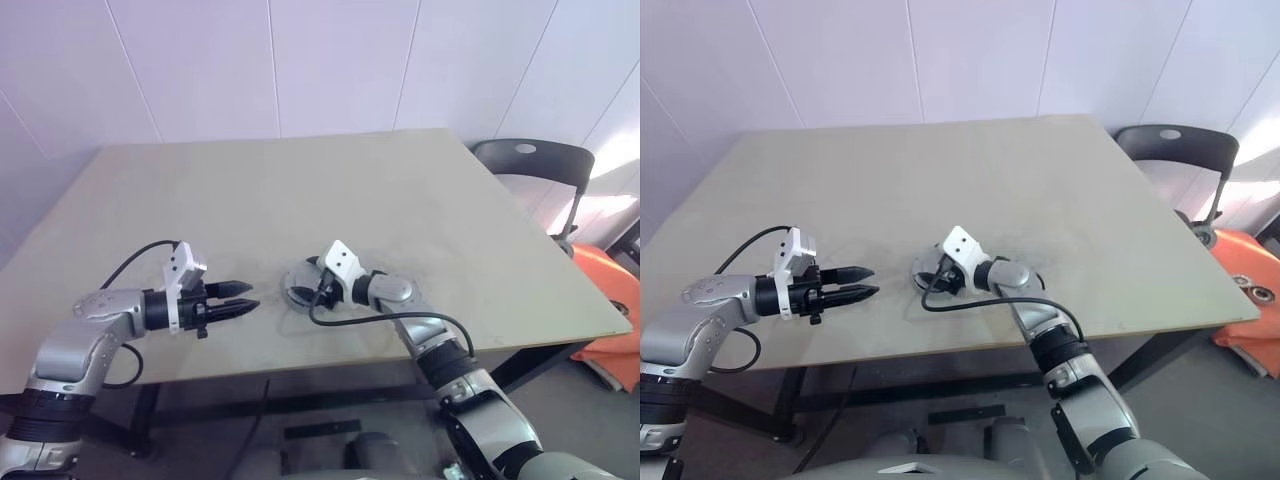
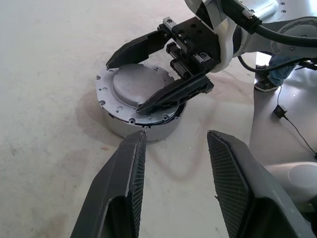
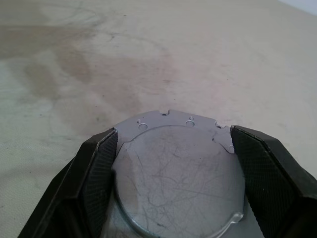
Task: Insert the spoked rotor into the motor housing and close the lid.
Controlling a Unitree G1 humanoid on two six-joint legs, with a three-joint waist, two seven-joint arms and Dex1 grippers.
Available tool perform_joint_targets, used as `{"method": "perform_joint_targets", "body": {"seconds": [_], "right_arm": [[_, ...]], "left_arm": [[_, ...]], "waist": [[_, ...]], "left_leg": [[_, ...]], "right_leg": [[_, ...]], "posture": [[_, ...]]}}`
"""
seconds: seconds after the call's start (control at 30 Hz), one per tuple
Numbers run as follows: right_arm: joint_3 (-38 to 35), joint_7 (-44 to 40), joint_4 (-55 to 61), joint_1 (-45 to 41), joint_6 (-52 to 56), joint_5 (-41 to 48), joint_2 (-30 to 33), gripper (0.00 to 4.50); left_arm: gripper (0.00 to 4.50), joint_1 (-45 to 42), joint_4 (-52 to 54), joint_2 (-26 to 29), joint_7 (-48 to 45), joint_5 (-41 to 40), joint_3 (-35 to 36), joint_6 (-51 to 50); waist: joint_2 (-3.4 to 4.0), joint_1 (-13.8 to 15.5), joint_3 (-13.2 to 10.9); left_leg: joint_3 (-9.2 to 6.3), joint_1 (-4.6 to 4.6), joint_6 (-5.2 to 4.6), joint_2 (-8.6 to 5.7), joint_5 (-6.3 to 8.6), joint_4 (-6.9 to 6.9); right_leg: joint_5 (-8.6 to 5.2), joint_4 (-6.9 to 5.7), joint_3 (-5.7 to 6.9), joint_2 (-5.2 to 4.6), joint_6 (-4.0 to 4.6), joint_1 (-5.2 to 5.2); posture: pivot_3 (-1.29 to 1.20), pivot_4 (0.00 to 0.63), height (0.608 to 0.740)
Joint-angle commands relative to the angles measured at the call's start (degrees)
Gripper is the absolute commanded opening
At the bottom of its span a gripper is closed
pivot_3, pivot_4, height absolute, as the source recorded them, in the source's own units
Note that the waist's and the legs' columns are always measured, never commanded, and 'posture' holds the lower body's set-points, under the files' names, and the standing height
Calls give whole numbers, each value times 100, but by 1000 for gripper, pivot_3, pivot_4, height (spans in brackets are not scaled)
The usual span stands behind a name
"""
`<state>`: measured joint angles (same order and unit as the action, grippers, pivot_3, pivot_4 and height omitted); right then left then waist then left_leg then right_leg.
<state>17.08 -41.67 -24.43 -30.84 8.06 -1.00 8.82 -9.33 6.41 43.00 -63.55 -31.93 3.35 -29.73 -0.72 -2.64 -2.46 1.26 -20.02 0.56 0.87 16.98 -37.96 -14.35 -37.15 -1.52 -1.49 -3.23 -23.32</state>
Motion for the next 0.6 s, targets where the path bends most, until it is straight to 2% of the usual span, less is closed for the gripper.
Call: {"method": "perform_joint_targets", "body": {"seconds": [0.03, 0.47, 0.6], "right_arm": [[55, 78, -236, -20, 60, -175, 83, 3283], [-242, -366, -1059, -561, -126, 111, 228, 3283], [-529, -444, -1372, -809, 204, 477, 143, 3283]], "left_arm": [[2105, -93, 131, 16, 12, -46, 135, 35], [2105, -152, 75, -10, 16, -37, 136, 45], [2105, -73, 130, -23, 46, -43, 158, 46]], "waist": [[0, 0, 0], [1, 9, -1], [1, 12, -1]], "left_leg": [[0, 1, 0, 0, 0, 0], [1, 10, 0, -1, 0, 0], [1, 9, 0, -2, 0, -2]], "right_leg": [[0, 0, 0, 0, 0, 1], [-1, 1, 0, -1, 0, 12], [-1, 2, 0, -4, 1, 12]], "posture": [[0, 0, 740], [0, 0, 740], [0, 0, 740]]}}
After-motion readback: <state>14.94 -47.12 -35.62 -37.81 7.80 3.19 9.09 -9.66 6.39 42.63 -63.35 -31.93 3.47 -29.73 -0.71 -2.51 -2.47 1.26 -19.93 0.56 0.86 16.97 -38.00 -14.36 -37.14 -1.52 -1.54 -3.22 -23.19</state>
